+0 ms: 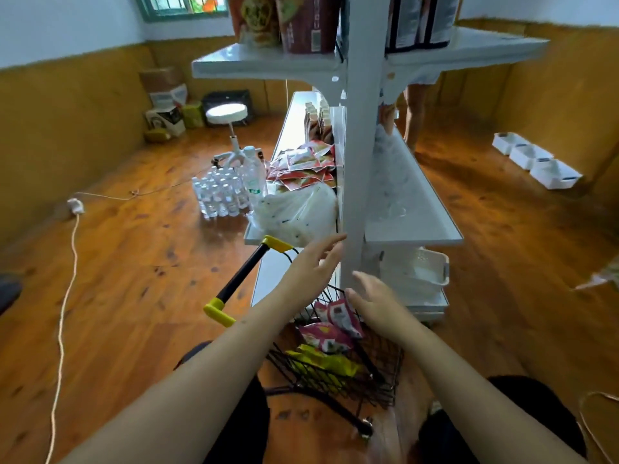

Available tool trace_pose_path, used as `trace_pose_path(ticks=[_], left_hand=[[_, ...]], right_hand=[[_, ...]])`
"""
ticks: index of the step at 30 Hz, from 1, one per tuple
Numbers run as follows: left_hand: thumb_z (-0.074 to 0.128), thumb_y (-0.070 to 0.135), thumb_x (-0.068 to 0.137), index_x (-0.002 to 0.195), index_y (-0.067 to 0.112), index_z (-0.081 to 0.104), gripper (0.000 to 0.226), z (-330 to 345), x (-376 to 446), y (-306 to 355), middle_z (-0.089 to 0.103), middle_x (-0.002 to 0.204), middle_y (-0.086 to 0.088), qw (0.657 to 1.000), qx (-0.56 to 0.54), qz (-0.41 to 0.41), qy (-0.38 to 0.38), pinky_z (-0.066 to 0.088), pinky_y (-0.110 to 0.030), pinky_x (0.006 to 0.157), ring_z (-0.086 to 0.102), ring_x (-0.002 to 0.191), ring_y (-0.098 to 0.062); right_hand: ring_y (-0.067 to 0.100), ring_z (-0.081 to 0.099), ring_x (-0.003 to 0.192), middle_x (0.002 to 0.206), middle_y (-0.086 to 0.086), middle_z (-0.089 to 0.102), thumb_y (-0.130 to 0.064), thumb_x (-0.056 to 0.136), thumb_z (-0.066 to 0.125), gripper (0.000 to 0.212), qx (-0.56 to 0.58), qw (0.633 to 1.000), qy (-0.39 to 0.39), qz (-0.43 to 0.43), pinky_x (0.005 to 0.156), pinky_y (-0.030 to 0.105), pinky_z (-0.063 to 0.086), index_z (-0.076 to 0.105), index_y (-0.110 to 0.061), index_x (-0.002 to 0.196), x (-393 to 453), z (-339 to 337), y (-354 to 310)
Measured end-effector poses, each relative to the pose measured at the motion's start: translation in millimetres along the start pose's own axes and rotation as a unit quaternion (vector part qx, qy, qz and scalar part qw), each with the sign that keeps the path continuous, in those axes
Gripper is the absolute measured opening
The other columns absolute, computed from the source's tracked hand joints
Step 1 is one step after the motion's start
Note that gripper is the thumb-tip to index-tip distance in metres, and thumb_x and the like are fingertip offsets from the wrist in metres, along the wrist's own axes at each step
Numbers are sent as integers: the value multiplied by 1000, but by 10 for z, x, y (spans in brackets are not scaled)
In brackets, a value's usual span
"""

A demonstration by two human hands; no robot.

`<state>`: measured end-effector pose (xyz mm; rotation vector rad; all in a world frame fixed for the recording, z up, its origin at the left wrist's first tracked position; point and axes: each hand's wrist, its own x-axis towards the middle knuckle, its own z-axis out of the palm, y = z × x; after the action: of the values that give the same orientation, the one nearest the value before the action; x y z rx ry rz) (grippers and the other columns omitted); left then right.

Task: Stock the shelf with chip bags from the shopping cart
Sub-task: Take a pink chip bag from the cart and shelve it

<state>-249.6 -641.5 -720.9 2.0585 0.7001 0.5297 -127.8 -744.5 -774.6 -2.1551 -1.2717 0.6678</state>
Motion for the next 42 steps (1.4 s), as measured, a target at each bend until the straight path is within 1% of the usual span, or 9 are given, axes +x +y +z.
trace_pose_path(ticks=[7, 12, 16, 22, 28, 31, 35, 38, 42], left_hand=[[54, 30, 95, 134, 24, 53, 39, 354, 121, -1244, 52, 127, 1, 979, 143, -129, -73, 51, -30, 90, 58, 108, -14], [59, 50, 86, 147, 15, 34, 75, 719, 223, -1816, 39, 145, -15, 899, 322, -155, -254, 40, -46, 107, 34, 136, -35], [56, 56, 87, 151, 9, 25, 86, 1000, 220, -2110, 40, 144, -18, 852, 426, -127, -276, 33, -44, 108, 34, 132, -36], [60, 59, 81, 140, 14, 41, 77, 1129, 271, -2259, 49, 137, -10, 872, 423, -103, -224, 30, -44, 109, 42, 126, -31], [53, 63, 75, 134, 20, 45, 74, 1057, 295, -2156, 56, 131, -6, 899, 386, -65, -194, 33, -43, 105, 47, 119, -28], [47, 61, 81, 138, 17, 40, 72, 914, 308, -2028, 56, 129, -11, 909, 369, -72, -180, 38, -45, 103, 49, 117, -32], [43, 58, 86, 137, 19, 42, 64, 618, 282, -1823, 59, 115, -10, 931, 331, -52, -143, 44, -39, 88, 54, 106, -30], [44, 58, 87, 106, 24, 51, 40, 410, 257, -1697, 59, 92, 4, 947, 290, -55, -123, 50, -32, 70, 57, 84, -19], [44, 74, 86, 99, 27, 58, 51, 104, 248, -1590, 69, 87, 9, 956, 230, -129, -129, 48, -26, 55, 65, 73, -10]], right_hand=[[33, 57, 115, 126, 13, 58, -37, 88, 58, 48, -109, 977, -105, 149, 91, 39, 51, 51, -9, 126, 736, 824, 542], [35, 62, 108, 120, 19, 63, -37, 95, 52, 43, -98, 970, -45, 218, 74, 32, 47, 57, -2, 119, 1080, 1165, 783], [31, 64, 102, 113, 11, 62, -48, 89, 57, 44, -130, 970, -8, 206, 72, 33, 52, 60, -17, 120, 1154, 1314, 818], [22, 68, 96, 109, 1, 67, -44, 92, 58, 31, -192, 965, 32, 177, 62, 26, 40, 61, -26, 118, 1151, 1348, 786], [18, 70, 91, 98, -7, 75, -50, 92, 57, 29, 1, 983, 60, 171, 68, 29, 52, 73, -30, 105, 1167, 1283, 799], [18, 70, 90, 94, -5, 76, -38, 90, 63, 19, 21, 983, 91, 158, 70, 31, 55, 76, -27, 99, 1188, 1187, 793], [14, 65, 85, 95, -4, 73, -30, 94, 60, 19, 35, 984, 133, 116, 61, 19, 42, 75, -21, 102, 1101, 1069, 703], [10, 59, 83, 97, -7, 62, -24, 94, 61, 14, 21, 982, 174, 71, 60, 9, 35, 73, -18, 98, 1011, 972, 606], [13, 65, 78, 89, -8, 67, -20, 97, 55, 11, 49, 980, 192, 26, 61, 27, 51, 63, -24, 93, 919, 661, 448]])
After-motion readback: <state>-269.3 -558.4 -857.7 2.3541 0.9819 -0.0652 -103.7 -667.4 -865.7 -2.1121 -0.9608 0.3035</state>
